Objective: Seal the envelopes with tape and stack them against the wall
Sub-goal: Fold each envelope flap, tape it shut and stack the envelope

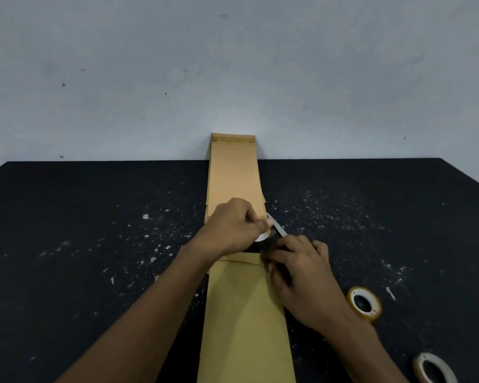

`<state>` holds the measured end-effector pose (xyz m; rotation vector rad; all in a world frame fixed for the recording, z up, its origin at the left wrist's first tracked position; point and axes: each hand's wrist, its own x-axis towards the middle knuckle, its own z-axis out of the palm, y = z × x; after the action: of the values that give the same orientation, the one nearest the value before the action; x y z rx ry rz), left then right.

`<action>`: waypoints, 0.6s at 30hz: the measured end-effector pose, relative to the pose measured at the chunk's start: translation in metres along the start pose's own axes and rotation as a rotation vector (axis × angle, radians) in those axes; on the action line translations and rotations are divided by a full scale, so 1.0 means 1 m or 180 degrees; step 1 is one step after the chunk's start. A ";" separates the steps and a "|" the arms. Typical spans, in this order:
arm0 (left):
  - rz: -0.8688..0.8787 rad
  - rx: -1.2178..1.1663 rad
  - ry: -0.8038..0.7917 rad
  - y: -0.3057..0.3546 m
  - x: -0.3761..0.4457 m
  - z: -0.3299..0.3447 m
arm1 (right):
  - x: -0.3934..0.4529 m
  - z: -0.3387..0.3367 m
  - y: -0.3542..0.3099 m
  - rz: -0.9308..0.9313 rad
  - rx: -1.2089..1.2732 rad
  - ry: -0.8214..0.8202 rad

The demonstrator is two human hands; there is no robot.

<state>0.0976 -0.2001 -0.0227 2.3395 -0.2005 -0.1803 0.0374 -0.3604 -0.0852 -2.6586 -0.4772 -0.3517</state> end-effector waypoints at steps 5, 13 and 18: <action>-0.0662 -0.0039 -0.0623 0.026 0.018 0.010 | -0.001 -0.002 -0.001 0.0039 0.0105 0.0010; -0.1396 0.0093 -0.0745 0.044 0.040 0.016 | -0.001 -0.007 -0.003 0.0073 0.0075 -0.0103; -0.1529 -0.0068 -0.0880 0.045 0.045 0.014 | -0.002 -0.007 -0.004 0.0052 0.0104 -0.0108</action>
<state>0.1351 -0.2499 -0.0035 2.2980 0.2340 -0.7376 0.0330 -0.3610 -0.0782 -2.6390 -0.4676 -0.2918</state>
